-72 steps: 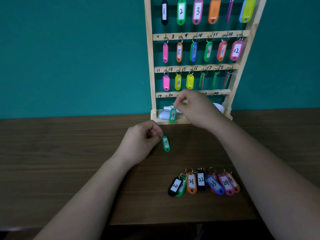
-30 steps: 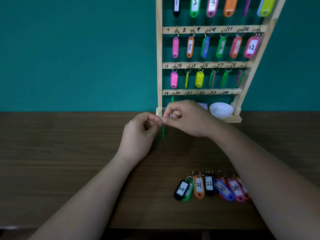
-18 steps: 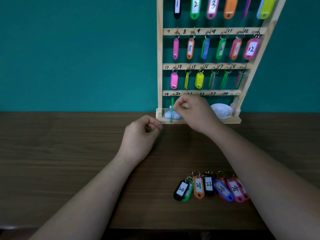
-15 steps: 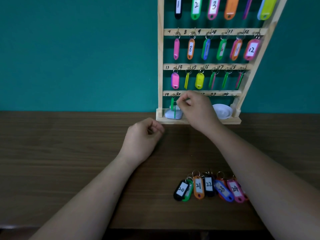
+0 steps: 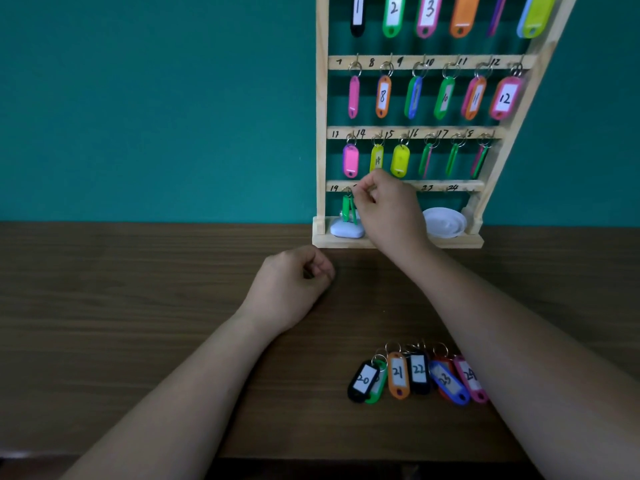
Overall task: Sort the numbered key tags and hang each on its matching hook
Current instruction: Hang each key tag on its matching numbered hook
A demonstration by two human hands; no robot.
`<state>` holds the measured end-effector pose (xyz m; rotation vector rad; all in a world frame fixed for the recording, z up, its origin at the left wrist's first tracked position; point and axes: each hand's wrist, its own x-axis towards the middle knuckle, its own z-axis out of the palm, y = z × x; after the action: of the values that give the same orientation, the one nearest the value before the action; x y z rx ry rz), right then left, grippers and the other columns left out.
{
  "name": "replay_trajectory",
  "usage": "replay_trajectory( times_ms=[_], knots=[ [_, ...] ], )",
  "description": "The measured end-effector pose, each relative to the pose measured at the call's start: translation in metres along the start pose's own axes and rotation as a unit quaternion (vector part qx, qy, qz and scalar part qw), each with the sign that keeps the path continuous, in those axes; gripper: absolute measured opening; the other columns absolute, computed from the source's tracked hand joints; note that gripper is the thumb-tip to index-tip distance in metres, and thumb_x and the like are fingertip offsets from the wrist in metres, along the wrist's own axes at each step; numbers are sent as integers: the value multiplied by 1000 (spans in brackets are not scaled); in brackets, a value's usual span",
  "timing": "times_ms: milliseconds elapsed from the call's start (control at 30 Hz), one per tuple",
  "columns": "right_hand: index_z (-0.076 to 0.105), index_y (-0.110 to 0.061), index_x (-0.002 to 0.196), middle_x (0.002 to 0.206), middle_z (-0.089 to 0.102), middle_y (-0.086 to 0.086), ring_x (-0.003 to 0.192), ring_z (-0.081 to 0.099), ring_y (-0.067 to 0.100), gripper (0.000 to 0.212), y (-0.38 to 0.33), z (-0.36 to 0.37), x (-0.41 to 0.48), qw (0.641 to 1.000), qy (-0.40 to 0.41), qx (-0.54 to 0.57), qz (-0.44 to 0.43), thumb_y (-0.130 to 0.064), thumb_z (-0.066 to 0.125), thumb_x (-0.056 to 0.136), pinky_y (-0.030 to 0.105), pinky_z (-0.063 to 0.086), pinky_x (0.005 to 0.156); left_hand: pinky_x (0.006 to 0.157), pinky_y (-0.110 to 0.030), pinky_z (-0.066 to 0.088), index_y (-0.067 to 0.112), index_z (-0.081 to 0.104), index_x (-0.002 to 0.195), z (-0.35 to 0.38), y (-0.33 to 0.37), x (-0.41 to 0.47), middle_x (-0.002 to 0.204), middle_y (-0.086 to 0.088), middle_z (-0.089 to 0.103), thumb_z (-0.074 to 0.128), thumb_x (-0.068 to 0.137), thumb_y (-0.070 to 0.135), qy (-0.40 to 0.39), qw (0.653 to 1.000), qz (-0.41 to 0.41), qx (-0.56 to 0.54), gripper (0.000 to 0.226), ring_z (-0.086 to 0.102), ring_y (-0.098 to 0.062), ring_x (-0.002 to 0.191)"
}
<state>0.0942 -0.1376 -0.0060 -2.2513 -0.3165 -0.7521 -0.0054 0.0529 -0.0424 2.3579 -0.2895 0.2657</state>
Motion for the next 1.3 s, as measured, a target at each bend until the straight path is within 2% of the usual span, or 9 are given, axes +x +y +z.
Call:
replay_trajectory(
  times_ms=[100,200,400,467,733,967,1067,1200,1300],
  knots=[
    [67,-20,93,65,63,-7,53,57,7,13,1,-5,-1,1000,-18,-14,-1,-27,65,104,31,41,50,72,-2,42,37,75,90,-2,2,-2,86,18,70,74,94,27,-14,1000,8,5,11,62,7,93],
    [67,-21,93,54,59,-11,49,55,6,10,-1,-19,-1,999,-40,5,-6,-23,66,102,18,29,43,76,-6,45,38,75,90,-7,4,-5,87,18,72,75,93,29,-36,999,15,7,10,64,5,92],
    [67,-26,90,59,63,8,46,43,14,11,-4,-52,-6,983,-176,40,-25,-27,69,101,31,32,50,74,-5,42,37,76,90,-14,10,-18,89,22,72,79,91,36,-79,997,22,3,4,65,5,91],
    [67,-25,89,56,61,3,48,44,10,12,-2,-62,-15,974,-215,58,-36,-27,71,100,28,33,51,74,-4,42,37,77,91,-16,13,-23,90,22,73,80,91,36,-105,994,28,-2,4,66,6,91],
    [75,-30,92,81,72,-6,77,66,8,6,16,-77,-45,916,-394,69,-45,-32,79,96,26,53,77,80,-8,45,35,78,97,-14,34,-40,95,19,75,79,92,38,-176,982,62,-15,6,67,2,96],
    [76,-30,93,84,72,-2,80,68,16,5,9,-72,-57,898,-429,82,-62,-31,79,97,35,56,81,71,-9,42,38,77,96,-3,49,-45,95,23,74,80,87,52,-221,973,60,-7,16,66,5,89],
    [75,-30,94,82,73,-3,80,68,18,5,9,-73,-59,895,-435,76,-54,-29,79,97,45,57,84,72,-8,43,37,77,94,-1,51,-45,94,22,74,84,84,49,-222,973,67,-7,16,67,5,88],
    [75,-30,94,81,74,-5,75,67,11,5,6,-72,-61,894,-437,79,-54,-28,79,97,46,56,83,73,-8,43,37,77,90,0,49,-46,92,23,72,85,85,42,-220,972,77,-4,11,64,7,85],
    [75,-28,94,84,75,-1,81,69,19,4,5,-72,-63,893,-440,77,-55,-26,78,97,46,56,84,72,-8,43,37,78,89,-2,46,-45,91,22,71,84,88,38,-226,971,77,-22,7,62,5,81]
  ],
)
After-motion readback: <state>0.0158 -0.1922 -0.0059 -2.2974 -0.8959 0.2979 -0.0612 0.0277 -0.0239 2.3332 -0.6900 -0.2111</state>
